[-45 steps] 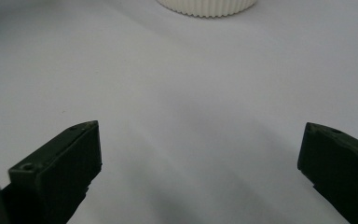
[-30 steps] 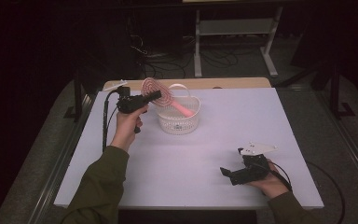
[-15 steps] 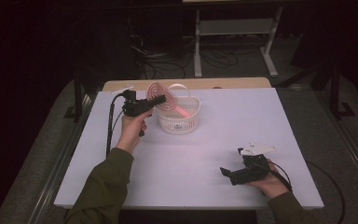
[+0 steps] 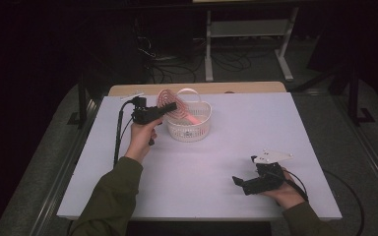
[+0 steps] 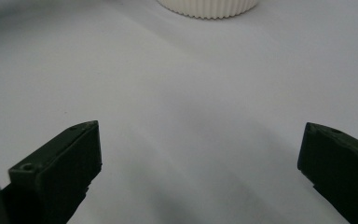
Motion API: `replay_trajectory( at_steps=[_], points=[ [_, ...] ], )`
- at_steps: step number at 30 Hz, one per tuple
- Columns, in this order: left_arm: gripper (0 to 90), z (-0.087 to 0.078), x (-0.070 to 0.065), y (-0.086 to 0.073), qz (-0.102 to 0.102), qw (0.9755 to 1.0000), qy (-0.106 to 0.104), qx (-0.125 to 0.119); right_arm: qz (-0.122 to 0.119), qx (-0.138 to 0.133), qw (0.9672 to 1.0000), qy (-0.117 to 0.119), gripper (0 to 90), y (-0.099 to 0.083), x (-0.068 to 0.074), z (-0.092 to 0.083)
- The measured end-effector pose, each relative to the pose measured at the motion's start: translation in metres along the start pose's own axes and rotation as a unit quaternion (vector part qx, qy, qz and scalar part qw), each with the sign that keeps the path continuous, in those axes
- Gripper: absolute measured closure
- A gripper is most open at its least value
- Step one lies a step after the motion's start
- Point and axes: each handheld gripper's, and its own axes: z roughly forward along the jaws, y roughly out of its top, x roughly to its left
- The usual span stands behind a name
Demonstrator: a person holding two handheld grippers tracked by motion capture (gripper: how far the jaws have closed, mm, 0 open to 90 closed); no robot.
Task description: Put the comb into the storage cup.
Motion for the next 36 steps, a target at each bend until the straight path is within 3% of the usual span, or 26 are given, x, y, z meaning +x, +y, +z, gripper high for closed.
replay_trajectory(
  at_steps=[8,18,27,36],
  points=[
    [63.6,-0.003,0.006,-0.002,-0.01,0.9999,0.002,0.004,0.0,0.0,1.0,0.0,0.0,0.0,0.0,0.0],
    [56.7,-0.006,0.008,-0.002,-0.005,0.9997,0.02,0.01,0.0,0.0,1.0,0.0,0.0,0.0,0.0,0.0],
    [51.0,-0.01,0.006,-0.002,0.02,0.9991,0.037,0.013,0.001,0.0,1.0,0.001,0.0,-0.001,-0.001,0.0],
    [40.0,-0.012,0.0,-0.002,0.064,0.9962,0.052,0.028,0.004,-0.001,1.0,0.005,0.0,-0.002,-0.002,0.001]
  ],
)
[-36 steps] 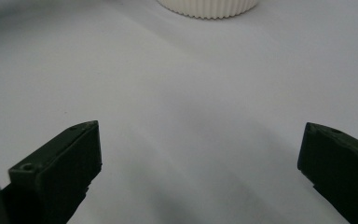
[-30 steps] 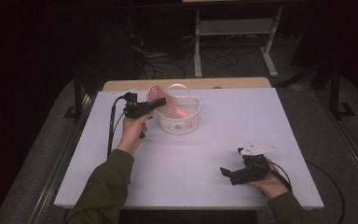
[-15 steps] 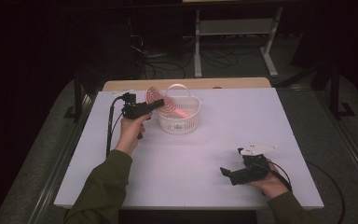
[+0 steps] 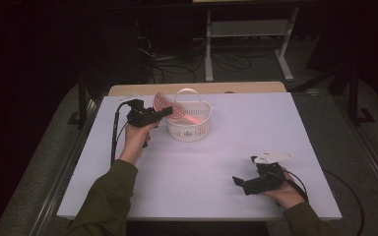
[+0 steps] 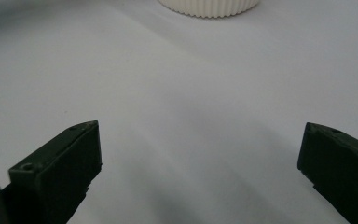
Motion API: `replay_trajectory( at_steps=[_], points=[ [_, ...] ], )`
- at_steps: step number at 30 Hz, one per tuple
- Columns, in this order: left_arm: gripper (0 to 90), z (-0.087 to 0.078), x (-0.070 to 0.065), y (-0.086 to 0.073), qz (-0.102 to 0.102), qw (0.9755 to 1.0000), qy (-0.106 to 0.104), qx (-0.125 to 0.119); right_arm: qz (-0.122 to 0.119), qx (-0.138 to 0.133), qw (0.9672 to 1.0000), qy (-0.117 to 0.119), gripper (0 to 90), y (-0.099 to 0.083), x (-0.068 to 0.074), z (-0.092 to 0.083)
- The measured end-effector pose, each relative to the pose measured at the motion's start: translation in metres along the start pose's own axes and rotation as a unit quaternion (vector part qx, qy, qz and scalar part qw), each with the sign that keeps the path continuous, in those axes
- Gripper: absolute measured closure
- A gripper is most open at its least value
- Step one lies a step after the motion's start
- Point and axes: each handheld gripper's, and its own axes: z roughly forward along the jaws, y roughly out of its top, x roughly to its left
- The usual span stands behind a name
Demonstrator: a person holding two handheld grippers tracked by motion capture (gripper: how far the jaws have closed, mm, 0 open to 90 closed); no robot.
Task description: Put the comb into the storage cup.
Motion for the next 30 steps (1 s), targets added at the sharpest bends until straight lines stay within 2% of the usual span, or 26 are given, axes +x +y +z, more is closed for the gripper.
replay_trajectory(
  at_steps=[7,16,19,30],
  points=[
    [29.3,-0.004,-0.004,0.001,0.046,0.9987,0.019,0.009,0.002,-0.003,1.0,0.004,0.0,0.0,-0.003,0.001],
    [15.8,-0.011,-0.004,-0.004,0.083,0.9955,0.03,0.033,0.0,-0.003,1.0,0.005,0.0,0.001,-0.002,0.002],
    [15.1,-0.014,-0.005,-0.007,0.097,0.9939,0.031,0.043,0.001,-0.004,1.0,0.004,0.0,0.001,-0.002,0.001],
    [11.6,-0.031,-0.005,-0.018,0.122,0.9901,0.022,0.066,-0.003,-0.003,1.0,0.0,0.0,0.002,0.004,0.0]
  ],
)
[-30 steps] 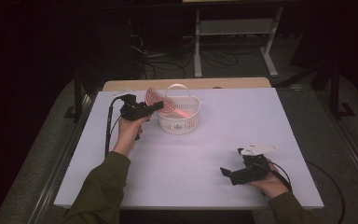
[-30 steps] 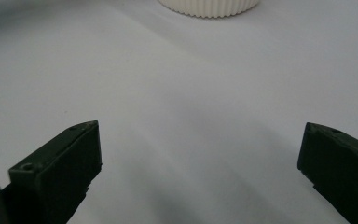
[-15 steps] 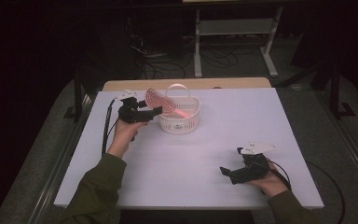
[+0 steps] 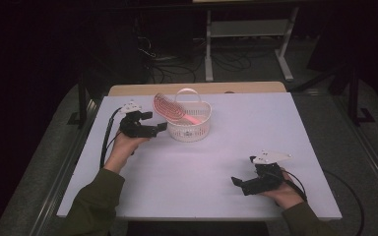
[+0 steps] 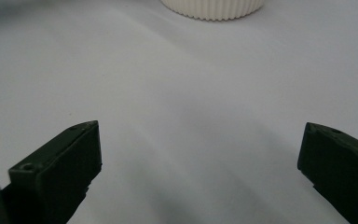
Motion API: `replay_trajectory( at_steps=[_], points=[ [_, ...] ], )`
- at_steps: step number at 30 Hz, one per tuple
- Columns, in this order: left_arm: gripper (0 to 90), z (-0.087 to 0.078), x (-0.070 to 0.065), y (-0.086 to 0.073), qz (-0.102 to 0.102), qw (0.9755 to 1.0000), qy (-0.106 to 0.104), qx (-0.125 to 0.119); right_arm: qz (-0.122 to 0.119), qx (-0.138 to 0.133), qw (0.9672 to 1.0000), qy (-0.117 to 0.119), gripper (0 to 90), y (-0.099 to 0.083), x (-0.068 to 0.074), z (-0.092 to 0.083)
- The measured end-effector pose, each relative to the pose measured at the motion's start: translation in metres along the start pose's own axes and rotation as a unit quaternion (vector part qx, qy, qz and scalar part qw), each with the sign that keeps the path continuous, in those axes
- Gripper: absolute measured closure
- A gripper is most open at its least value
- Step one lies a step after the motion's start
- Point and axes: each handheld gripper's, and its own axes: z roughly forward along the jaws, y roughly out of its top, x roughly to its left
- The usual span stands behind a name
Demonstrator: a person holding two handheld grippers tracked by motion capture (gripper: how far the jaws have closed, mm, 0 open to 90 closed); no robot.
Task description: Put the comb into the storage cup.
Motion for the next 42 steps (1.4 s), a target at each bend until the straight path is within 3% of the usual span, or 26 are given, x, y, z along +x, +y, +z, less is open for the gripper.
replay_trajectory(
  at_steps=[8,24,42],
  points=[
    [8.8,-0.013,-0.005,-0.013,0.022,0.9993,-0.008,0.028,-0.001,0.001,1.0,-0.001,0.0,0.0,0.001,0.0],
    [1.9,-0.029,-0.034,-0.029,0.061,0.9957,-0.035,0.06,-0.003,0.0,1.0,-0.003,0.0,0.0,0.001,0.0],
    [0.0,-0.052,-0.049,-0.062,0.075,0.9925,-0.049,0.083,-0.005,0.002,1.0,-0.005,0.0,0.0,0.0,-0.001]
  ],
)
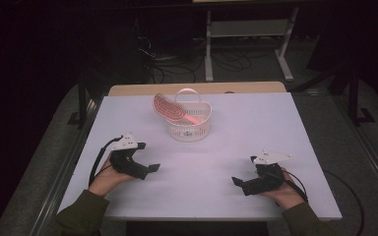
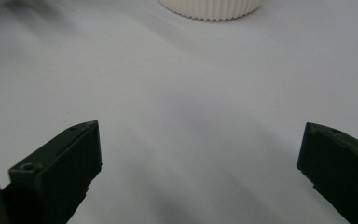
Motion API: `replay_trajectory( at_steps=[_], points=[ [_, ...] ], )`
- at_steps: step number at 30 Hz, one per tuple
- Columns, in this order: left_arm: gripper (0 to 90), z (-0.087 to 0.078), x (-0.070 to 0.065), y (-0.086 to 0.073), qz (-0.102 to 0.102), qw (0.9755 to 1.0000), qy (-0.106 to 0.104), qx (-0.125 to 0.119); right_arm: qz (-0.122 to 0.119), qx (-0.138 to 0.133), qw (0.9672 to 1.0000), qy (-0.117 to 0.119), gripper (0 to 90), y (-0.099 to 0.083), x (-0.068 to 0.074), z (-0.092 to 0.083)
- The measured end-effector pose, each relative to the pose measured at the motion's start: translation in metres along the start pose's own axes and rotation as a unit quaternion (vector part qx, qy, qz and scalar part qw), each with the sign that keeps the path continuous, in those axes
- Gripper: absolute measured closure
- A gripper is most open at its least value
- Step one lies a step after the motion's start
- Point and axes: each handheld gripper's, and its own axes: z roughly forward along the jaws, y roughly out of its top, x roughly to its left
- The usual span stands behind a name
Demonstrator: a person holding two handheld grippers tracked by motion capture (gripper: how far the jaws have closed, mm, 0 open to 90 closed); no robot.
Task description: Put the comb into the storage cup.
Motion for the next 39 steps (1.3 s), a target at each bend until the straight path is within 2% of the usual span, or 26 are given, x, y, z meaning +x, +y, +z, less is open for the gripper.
replay_trajectory(
  at_steps=[7,15,33,39],
  points=[
    [0.0,-0.006,-0.004,-0.012,-0.006,1.0,-0.004,0.004,0.0,0.001,1.0,0.001,0.0,0.0,0.0,0.0],
    [0.0,-0.006,-0.01,-0.024,-0.003,0.9998,-0.006,0.017,-0.002,0.004,1.0,0.002,0.0,-0.001,0.001,0.001],
    [0.0,-0.003,-0.011,-0.029,-0.002,0.9996,-0.01,0.027,-0.005,0.008,1.0,0.0,0.0,-0.001,0.001,0.002],
    [0.0,-0.001,-0.011,-0.03,0.002,0.9993,-0.008,0.038,-0.006,0.009,0.9999,-0.001,0.0,-0.001,0.001,0.003]
  ],
)
